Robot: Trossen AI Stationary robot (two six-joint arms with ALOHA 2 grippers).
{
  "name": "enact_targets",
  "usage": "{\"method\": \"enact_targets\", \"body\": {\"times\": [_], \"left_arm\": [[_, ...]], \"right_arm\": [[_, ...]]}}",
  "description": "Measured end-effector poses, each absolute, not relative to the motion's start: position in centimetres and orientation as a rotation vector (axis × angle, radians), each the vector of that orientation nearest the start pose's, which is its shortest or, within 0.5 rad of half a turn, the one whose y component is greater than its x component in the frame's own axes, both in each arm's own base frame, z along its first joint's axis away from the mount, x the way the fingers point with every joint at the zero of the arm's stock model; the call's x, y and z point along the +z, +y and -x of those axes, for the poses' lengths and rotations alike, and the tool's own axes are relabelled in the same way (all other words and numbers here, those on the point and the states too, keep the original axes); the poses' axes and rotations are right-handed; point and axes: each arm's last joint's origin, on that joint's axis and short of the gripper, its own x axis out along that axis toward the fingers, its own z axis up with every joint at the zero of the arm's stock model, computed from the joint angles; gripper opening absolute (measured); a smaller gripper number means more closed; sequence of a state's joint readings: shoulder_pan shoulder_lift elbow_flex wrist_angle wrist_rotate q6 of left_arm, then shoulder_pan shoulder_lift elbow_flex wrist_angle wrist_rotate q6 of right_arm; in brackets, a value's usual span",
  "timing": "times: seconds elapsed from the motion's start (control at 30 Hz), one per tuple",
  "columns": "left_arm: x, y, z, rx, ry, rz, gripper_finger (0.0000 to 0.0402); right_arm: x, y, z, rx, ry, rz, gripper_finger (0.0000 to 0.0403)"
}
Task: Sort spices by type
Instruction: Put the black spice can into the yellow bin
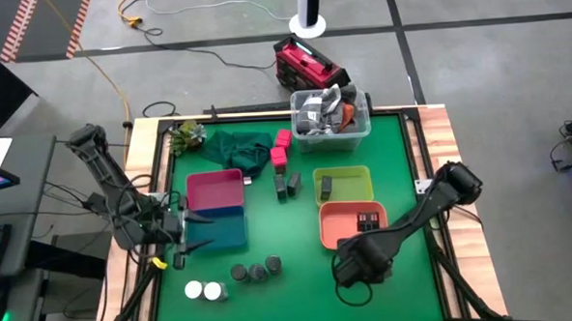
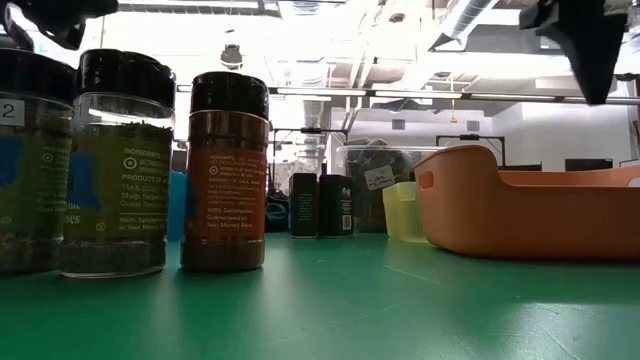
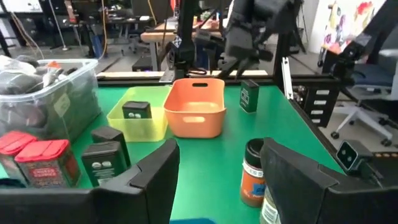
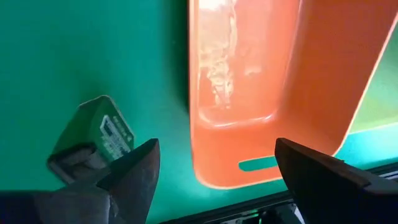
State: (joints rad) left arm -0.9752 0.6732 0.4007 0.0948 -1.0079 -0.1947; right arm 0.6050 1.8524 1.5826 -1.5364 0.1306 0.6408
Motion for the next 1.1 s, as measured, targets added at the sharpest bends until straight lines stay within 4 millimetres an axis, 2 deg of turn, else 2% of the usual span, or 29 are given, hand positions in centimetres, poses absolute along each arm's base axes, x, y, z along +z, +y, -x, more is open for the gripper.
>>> {"method": "enact_targets", "body": {"times": [0.13, 0.3, 0.53, 0.77, 1.1], "left_arm": [[23.8, -11.6, -10.8, 0.049, 0.122, 0.069, 0.0215], [23.3, -12.3, -11.3, 0.053, 0.125, 0.115, 0.0215], [23.1, -13.3, -11.6, 0.037, 0.114, 0.145, 0.0215], [23.0, -13.5, -11.5, 0.027, 0.114, 0.153, 0.0215], [23.0, -13.5, -11.5, 0.028, 0.115, 0.166, 0.0215]], "right_arm": [[26.4, 18.5, -26.0, -0.210, 1.651, 0.149, 0.0346], [26.4, 19.5, -25.2, -0.192, 1.653, 0.147, 0.0346], [23.9, 20.8, -23.3, -0.158, 1.712, 0.170, 0.0342], [23.9, 21.8, -21.9, -0.154, 1.715, 0.198, 0.0325], [23.2, 22.8, -22.8, -0.050, 1.669, 0.096, 0.0322]]}}
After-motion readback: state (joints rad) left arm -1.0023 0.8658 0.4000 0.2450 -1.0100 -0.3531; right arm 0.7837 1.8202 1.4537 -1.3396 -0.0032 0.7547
